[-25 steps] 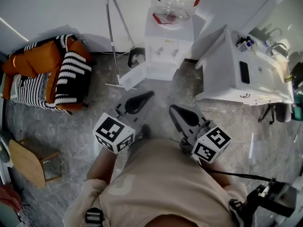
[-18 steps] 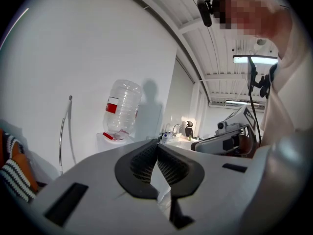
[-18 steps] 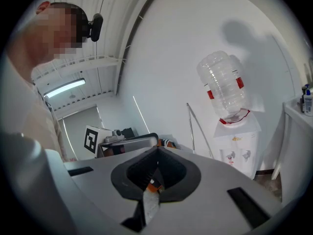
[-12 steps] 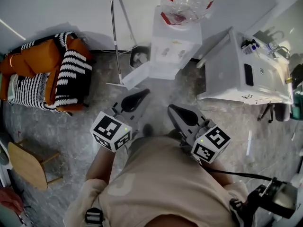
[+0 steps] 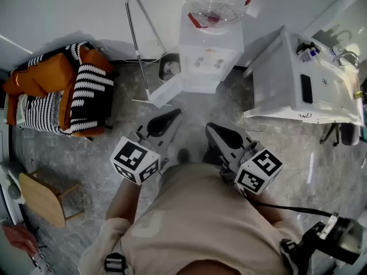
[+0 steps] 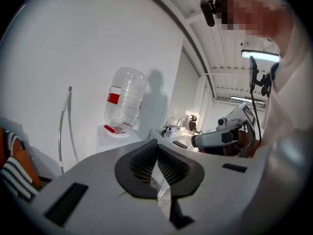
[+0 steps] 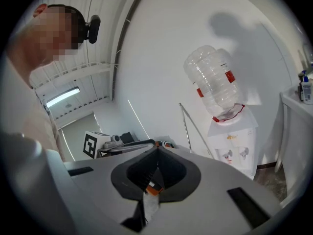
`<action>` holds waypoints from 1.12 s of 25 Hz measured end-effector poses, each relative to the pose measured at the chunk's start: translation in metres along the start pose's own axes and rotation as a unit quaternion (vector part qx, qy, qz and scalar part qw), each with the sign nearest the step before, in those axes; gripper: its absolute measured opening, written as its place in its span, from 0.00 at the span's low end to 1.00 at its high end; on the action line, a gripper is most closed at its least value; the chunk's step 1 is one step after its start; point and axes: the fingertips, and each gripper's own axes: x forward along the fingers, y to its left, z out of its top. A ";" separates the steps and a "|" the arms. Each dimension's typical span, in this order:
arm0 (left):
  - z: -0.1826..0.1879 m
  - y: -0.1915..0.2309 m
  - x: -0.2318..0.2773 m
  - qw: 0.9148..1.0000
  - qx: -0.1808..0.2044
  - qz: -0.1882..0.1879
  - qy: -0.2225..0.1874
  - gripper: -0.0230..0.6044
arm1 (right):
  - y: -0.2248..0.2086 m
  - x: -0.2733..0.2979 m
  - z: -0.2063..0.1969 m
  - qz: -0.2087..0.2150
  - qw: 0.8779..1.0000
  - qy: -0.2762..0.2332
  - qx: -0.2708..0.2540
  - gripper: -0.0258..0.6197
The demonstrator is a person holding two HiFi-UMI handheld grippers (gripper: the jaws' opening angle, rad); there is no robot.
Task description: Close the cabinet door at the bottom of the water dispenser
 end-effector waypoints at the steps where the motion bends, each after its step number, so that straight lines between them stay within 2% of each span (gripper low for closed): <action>1: 0.002 -0.002 0.007 1.000 -0.001 0.002 0.002 0.02 | -0.007 -0.002 0.004 0.002 1.000 0.000 0.003 0.06; 8: 0.016 -0.010 0.059 1.000 0.006 0.021 0.016 0.02 | -0.052 -0.015 0.029 0.031 0.999 0.001 0.012 0.06; 15: 0.018 -0.010 0.095 0.997 0.002 0.073 0.032 0.02 | -0.099 -0.034 0.045 0.050 0.999 -0.001 0.020 0.06; 20: 0.019 -0.001 0.106 0.991 0.003 0.127 0.040 0.02 | -0.117 -0.038 0.054 0.081 0.997 0.002 0.016 0.06; 25: 0.002 0.010 0.114 0.981 0.027 0.181 0.066 0.02 | -0.133 -0.043 0.055 0.109 0.994 0.010 0.012 0.06; 28: -0.016 0.023 0.116 0.980 0.032 0.177 0.083 0.02 | -0.135 -0.039 0.054 0.116 0.993 0.015 0.015 0.06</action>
